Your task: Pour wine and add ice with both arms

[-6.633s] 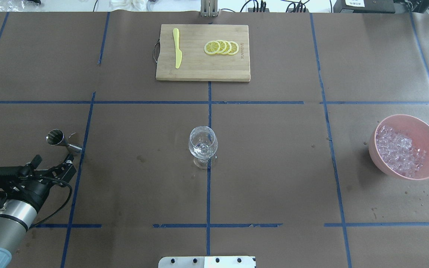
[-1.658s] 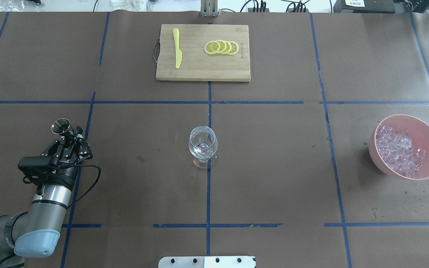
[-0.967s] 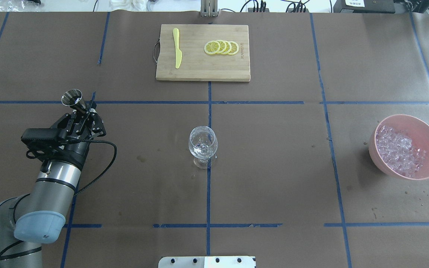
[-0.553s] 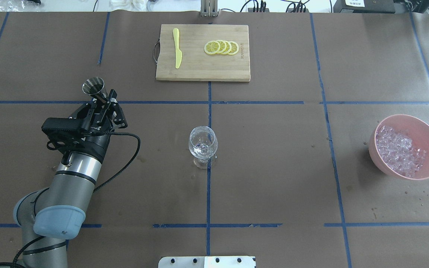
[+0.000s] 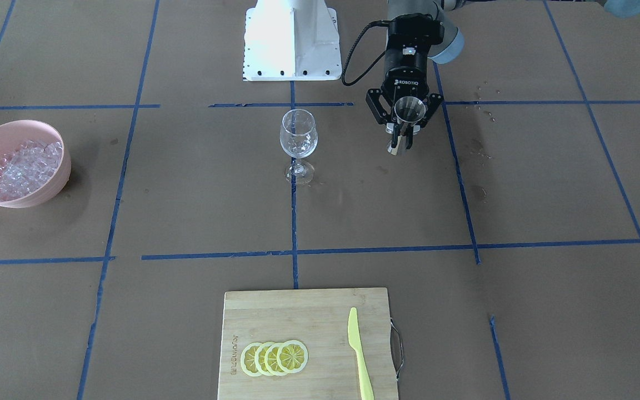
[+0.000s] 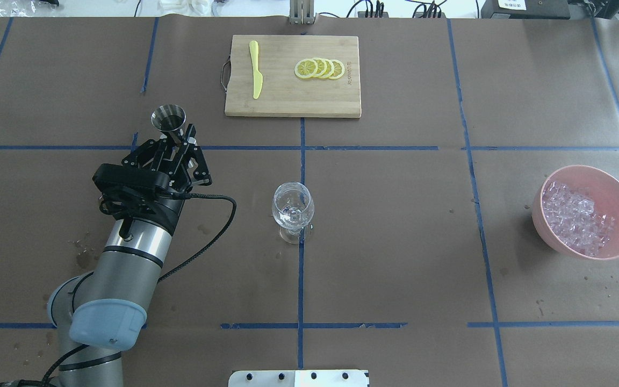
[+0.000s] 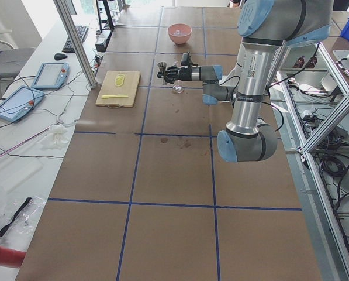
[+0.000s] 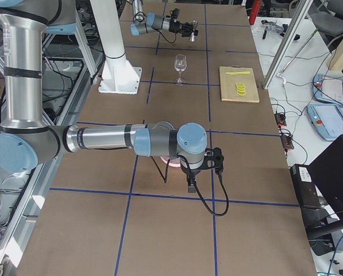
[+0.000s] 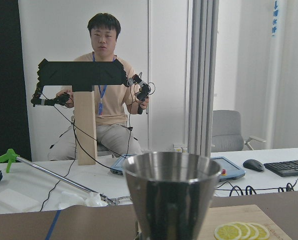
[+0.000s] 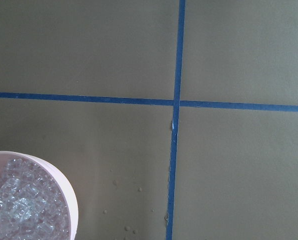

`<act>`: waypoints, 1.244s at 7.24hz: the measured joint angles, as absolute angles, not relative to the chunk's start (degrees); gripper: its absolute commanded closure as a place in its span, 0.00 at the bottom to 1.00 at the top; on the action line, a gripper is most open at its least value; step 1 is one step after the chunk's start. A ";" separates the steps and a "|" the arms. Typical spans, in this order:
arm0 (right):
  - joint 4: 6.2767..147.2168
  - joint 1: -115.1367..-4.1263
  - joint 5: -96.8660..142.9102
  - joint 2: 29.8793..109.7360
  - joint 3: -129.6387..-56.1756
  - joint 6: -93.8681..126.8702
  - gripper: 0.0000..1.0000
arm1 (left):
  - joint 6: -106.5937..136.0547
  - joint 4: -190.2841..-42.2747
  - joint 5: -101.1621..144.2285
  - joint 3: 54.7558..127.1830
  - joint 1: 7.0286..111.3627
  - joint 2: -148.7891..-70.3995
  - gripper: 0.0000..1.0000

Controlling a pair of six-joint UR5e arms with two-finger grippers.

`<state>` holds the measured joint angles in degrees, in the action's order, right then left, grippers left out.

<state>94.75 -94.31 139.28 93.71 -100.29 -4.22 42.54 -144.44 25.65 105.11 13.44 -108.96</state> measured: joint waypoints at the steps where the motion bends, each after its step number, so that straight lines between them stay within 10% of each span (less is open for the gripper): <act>1: 94.75 -94.31 139.30 93.70 -100.28 -4.22 0.00 | 39.69 -144.32 25.61 104.93 12.36 -110.41 1.00; 9: 94.47 -91.01 138.54 93.55 -102.08 -2.02 0.00 | 27.52 -128.19 25.23 105.14 8.85 -115.25 1.00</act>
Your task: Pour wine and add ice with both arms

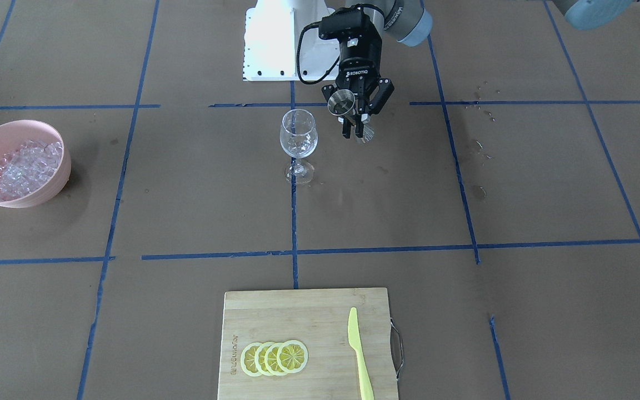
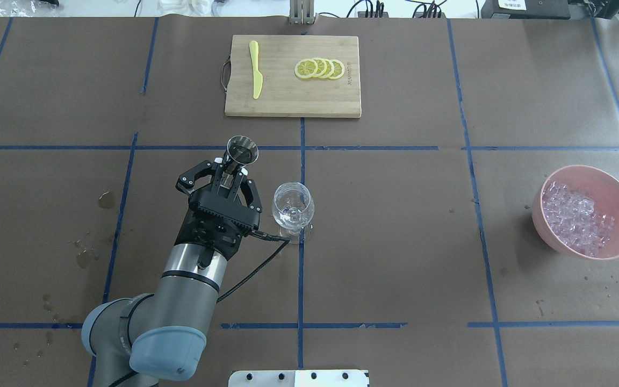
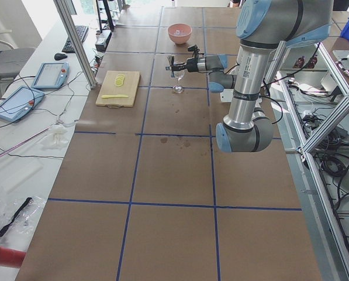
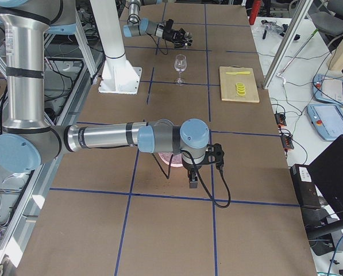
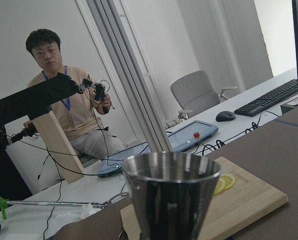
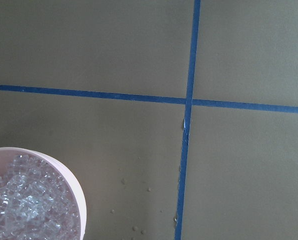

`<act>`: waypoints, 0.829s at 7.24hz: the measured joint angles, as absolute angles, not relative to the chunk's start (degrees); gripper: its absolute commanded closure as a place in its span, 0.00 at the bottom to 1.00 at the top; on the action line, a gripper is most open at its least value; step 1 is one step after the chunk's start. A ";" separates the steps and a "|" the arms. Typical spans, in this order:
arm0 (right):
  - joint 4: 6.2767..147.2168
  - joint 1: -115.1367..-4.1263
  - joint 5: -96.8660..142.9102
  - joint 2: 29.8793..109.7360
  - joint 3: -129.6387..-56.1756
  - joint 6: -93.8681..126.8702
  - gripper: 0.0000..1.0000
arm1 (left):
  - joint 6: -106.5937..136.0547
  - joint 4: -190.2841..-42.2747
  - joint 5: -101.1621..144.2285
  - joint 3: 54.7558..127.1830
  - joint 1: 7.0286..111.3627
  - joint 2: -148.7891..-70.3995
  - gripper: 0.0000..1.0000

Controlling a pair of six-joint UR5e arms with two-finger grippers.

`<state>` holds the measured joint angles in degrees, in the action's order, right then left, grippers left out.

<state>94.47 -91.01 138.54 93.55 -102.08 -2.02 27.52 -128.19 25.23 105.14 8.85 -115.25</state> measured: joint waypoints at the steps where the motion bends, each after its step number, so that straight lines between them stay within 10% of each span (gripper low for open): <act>1: 94.47 -89.44 137.84 93.30 -104.44 1.04 0.00 | 27.51 -126.10 25.17 105.23 8.33 -115.47 1.00; 6: 94.34 -85.63 136.82 92.73 -109.89 11.15 0.00 | 22.07 -122.38 19.96 104.73 3.36 -116.44 1.00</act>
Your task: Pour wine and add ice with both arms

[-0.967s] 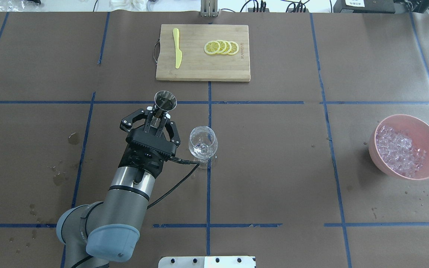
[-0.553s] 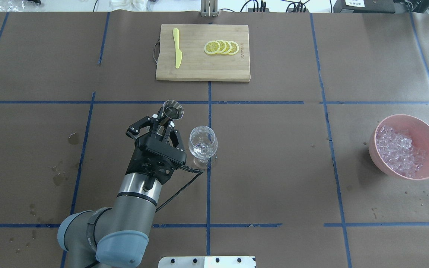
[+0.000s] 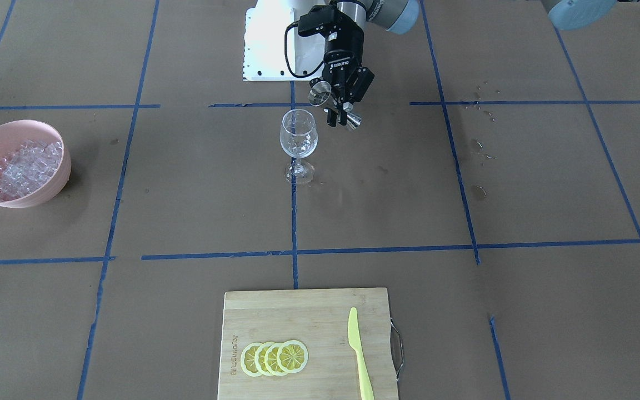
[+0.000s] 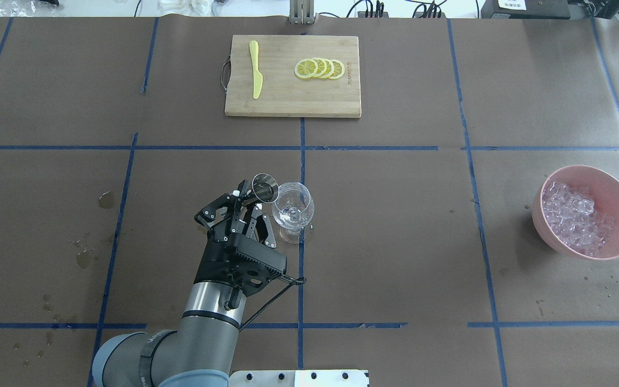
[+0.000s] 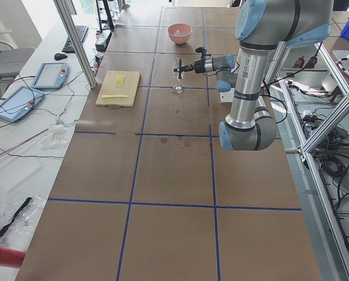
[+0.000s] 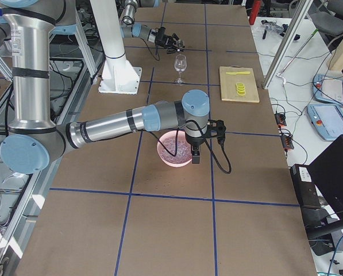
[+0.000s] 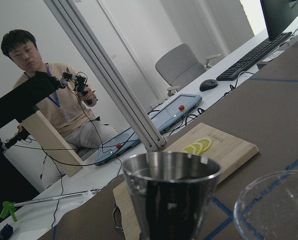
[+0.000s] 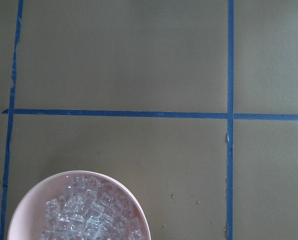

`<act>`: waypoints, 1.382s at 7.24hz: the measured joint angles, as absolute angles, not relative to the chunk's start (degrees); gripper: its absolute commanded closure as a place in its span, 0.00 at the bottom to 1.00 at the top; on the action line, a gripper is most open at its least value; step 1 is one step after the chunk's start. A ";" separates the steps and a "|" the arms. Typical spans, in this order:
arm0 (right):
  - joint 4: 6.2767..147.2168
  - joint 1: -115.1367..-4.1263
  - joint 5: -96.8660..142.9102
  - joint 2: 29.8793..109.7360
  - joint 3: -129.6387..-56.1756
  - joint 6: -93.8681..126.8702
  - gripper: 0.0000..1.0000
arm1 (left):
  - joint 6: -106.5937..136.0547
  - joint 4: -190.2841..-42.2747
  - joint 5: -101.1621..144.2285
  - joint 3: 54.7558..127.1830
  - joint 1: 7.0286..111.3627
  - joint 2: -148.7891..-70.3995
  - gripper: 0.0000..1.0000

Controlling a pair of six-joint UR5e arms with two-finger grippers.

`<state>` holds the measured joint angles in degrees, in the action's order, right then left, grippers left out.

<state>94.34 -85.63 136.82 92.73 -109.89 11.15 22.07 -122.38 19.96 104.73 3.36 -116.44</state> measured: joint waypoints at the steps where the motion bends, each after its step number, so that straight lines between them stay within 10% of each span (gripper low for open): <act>1: 94.32 -85.02 136.73 92.73 -110.24 11.75 0.00 | 18.05 -122.36 18.66 104.82 3.06 -116.56 1.00; 10: 94.39 -82.94 136.43 91.98 -110.66 13.40 0.00 | -8.91 -122.43 11.85 104.33 2.67 -118.53 1.00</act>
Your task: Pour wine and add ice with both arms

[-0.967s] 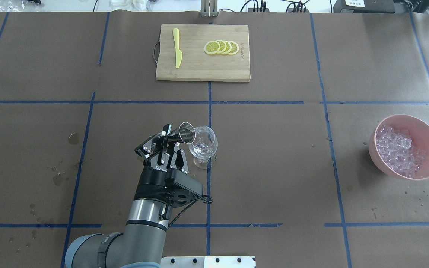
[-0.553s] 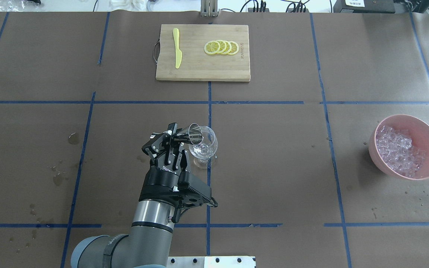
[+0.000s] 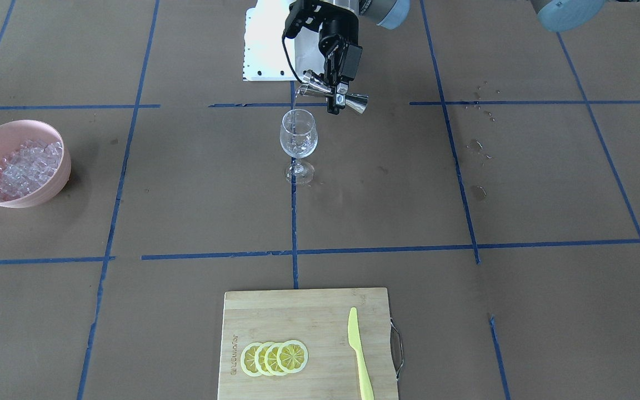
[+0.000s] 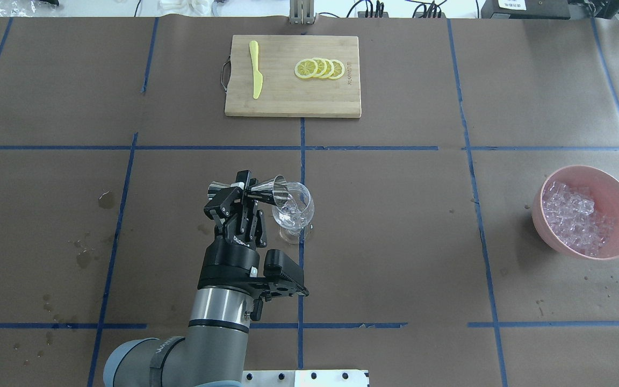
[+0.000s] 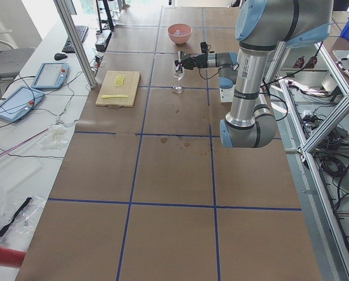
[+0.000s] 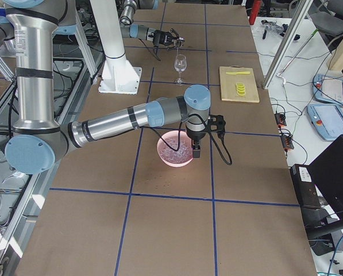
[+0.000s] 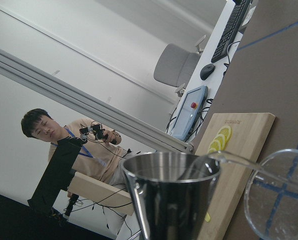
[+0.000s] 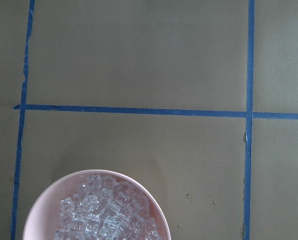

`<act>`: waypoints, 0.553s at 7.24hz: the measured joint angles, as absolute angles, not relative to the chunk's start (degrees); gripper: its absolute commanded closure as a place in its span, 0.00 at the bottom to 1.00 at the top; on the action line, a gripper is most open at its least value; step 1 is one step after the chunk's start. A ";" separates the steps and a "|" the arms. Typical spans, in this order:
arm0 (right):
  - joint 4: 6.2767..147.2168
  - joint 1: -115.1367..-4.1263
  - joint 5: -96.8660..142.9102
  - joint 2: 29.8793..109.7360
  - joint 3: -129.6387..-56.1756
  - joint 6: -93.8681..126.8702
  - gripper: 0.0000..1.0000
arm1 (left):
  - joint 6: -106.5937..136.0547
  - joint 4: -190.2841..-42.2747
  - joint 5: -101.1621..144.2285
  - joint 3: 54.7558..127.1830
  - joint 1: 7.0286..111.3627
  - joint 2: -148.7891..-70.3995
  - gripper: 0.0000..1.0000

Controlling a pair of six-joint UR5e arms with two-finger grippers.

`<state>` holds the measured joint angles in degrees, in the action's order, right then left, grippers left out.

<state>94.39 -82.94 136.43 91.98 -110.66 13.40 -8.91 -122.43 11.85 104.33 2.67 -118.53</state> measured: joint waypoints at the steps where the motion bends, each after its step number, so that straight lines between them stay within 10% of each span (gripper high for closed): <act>1: 94.40 -82.87 136.44 91.96 -110.65 13.40 0.00 | -11.78 -122.43 11.14 104.34 2.74 -118.48 1.00; 4: 94.39 -82.67 136.41 91.80 -110.63 13.41 0.00 | -23.25 -122.78 7.98 104.67 2.81 -118.62 1.00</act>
<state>94.39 -82.67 136.41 91.80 -110.63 13.41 -23.25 -122.78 7.98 104.67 2.81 -118.62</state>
